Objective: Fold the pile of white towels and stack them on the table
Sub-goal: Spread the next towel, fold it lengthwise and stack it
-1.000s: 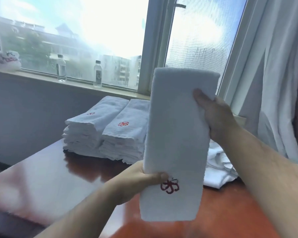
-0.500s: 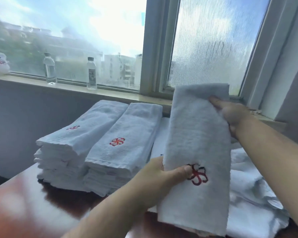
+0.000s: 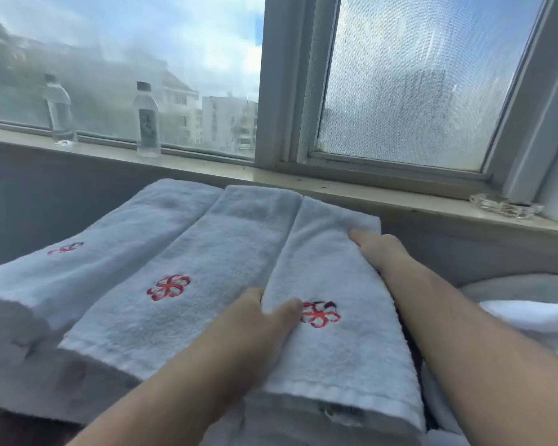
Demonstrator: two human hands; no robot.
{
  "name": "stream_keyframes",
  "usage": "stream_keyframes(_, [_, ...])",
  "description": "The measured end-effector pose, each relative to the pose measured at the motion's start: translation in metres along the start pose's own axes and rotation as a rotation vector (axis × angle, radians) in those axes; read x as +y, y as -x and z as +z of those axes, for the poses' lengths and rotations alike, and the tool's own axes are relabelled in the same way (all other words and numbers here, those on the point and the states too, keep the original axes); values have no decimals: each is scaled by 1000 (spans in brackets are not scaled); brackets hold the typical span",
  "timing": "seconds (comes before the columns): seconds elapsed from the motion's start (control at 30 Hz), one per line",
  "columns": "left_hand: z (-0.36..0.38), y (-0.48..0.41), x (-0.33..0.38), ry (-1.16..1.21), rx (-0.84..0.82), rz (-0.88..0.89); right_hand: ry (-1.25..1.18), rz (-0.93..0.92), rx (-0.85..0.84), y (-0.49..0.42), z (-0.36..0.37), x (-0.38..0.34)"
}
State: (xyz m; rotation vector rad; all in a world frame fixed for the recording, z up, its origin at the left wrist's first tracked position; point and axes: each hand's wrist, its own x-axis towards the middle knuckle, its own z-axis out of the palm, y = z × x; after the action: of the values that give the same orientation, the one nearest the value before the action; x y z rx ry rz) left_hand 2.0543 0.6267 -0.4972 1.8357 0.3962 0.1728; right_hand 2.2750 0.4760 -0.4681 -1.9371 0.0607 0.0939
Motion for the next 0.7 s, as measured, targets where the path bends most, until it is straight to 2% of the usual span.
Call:
stream_keyframes(0.13, [4,5,6,-249,121,96,197,-123,126,5,-1,-5])
stream_keyframes(0.2, [6,9,9,-310,174,187,325,-293,281,17,0,-8])
stream_keyframes(0.27, [6,17,13,-334,259,337,399,-468,334,31,0,-14])
stream_keyframes(0.33, [5,26,16,-471,347,510,461,-519,261,43,2,-21])
stream_keyframes(0.4, [8,31,17,-754,342,570,568,-495,180,50,8,-23])
stream_keyframes(0.47, [14,28,12,-931,210,484,777,-441,23,49,15,-18])
stream_keyframes(0.53, [16,22,3,-977,91,373,859,-400,-151,41,23,-6])
stream_keyframes(0.7, [17,11,-8,-999,82,352,763,-367,-146,33,27,12])
